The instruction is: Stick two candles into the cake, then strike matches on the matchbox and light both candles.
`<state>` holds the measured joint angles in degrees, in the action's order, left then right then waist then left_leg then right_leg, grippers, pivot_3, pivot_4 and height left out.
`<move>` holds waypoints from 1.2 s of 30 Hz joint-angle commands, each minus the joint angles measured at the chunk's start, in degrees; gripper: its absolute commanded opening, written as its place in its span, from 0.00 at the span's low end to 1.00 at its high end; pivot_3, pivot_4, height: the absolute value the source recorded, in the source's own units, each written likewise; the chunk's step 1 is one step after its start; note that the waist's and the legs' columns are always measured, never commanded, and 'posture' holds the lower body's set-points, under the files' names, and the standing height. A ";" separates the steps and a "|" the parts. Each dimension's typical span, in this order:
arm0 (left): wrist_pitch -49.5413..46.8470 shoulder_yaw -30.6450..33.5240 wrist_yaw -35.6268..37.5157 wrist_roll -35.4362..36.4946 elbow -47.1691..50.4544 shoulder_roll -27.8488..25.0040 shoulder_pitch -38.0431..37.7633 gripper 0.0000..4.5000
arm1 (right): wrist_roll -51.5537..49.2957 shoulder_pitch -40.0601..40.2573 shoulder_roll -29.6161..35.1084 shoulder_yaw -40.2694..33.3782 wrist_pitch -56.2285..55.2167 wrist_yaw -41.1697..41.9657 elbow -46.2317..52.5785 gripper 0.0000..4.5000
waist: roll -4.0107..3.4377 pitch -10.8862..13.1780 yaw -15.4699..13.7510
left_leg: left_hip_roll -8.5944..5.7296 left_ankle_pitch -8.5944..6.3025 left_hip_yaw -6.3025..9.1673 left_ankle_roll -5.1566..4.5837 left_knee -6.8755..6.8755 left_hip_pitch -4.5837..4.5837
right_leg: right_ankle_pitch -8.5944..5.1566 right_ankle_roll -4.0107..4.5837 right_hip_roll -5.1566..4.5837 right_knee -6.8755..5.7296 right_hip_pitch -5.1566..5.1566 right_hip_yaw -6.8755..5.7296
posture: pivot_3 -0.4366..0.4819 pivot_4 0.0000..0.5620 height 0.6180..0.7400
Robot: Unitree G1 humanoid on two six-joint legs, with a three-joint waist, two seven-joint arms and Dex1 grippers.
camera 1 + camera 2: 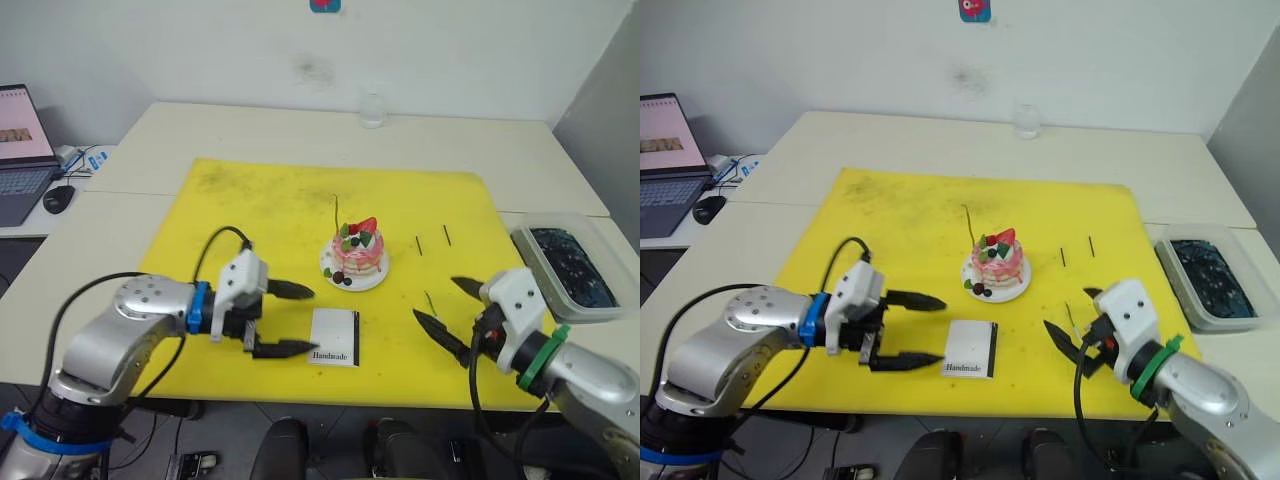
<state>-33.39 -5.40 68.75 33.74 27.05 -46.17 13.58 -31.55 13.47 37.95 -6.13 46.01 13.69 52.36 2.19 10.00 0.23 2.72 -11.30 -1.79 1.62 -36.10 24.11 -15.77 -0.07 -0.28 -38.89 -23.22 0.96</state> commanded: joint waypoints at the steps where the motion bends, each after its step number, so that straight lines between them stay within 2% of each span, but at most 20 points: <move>1: 0.76 -2.18 0.32 0.56 3.72 0.84 0.30 0.99 | 6.16 2.78 -1.09 2.24 -4.50 -1.21 -1.10 1.00 | 0.00 0.00 0.29 | 0.01 0.00 -0.02 0.00 0.01 -0.05 | 0.00 0.00 0.00 -0.01 0.00 0.02 | 0.48 0.27 1.00; 12: 1.80 -4.77 -1.50 -0.15 4.49 3.58 1.05 0.99 | 16.50 4.69 -10.65 8.44 -10.67 -4.37 -9.02 1.00 | -0.02 -0.01 0.25 | 0.04 -0.01 0.08 0.01 0.08 -0.14 | -0.04 0.09 0.14 -0.04 0.02 -0.03 | 0.48 0.27 1.00; 16: 2.23 -5.48 -2.20 -0.60 4.89 4.04 0.71 1.00 | 19.36 4.54 -12.55 10.09 -11.93 -4.50 -10.82 0.80 | -0.03 -0.01 0.25 | 0.03 -0.01 0.05 0.01 0.08 -0.13 | -0.06 0.12 0.12 -0.04 0.02 0.00 | 0.48 0.27 1.00; 25: 2.32 -6.46 -3.43 -1.14 4.91 5.28 1.14 1.00 | 20.30 5.05 -13.72 10.50 -10.28 -3.12 -10.58 0.04 | -0.01 -0.02 0.20 | 0.00 0.00 0.05 0.01 0.04 -0.16 | -0.09 0.17 0.07 -0.05 0.06 0.01 | 0.48 0.27 1.00; 26: 2.23 -6.56 -3.61 -1.09 5.08 5.43 1.06 1.00 | 19.92 5.04 -13.86 10.26 -10.14 -2.88 -10.38 0.00 | -0.01 -0.02 0.19 | 0.00 0.00 0.06 0.01 0.04 -0.16 | -0.09 0.17 0.07 -0.04 0.06 0.01 | 0.48 0.27 1.00; 31: 1.89 -6.74 -4.44 -0.72 5.80 5.70 0.73 1.00 | 16.19 5.01 -14.43 7.43 -8.86 -0.63 -6.96 0.00 | -0.02 -0.02 0.13 | 0.03 -0.01 0.09 0.01 0.07 -0.15 | -0.08 0.14 0.10 -0.05 0.05 -0.02 | 0.48 0.27 1.00; 34: 1.70 -6.70 -4.72 -0.47 6.09 5.67 0.67 1.00 | 12.39 4.17 -12.21 3.28 -6.65 2.50 -2.94 0.00 | -0.03 -0.01 0.10 | 0.03 -0.01 0.08 0.01 0.07 -0.15 | -0.07 0.13 0.10 -0.05 0.04 -0.01 | 0.48 0.27 1.00; 36: 1.11 -6.69 -5.33 0.05 6.52 6.02 0.56 1.00 | 10.26 4.52 -7.74 -2.36 -5.98 6.93 -2.04 0.00 | -0.03 -0.01 0.07 | 0.01 -0.01 0.07 0.01 0.06 -0.14 | -0.06 0.11 0.10 -0.05 0.04 -0.01 | 0.48 0.27 1.00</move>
<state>-32.26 -12.05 64.04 32.78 31.23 -40.57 14.09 -19.22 18.05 27.76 -3.31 39.92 17.46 47.18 2.16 9.99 0.30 2.71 -11.31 -1.74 1.63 -36.05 23.97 -15.83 0.03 -0.18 -38.93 -23.17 0.96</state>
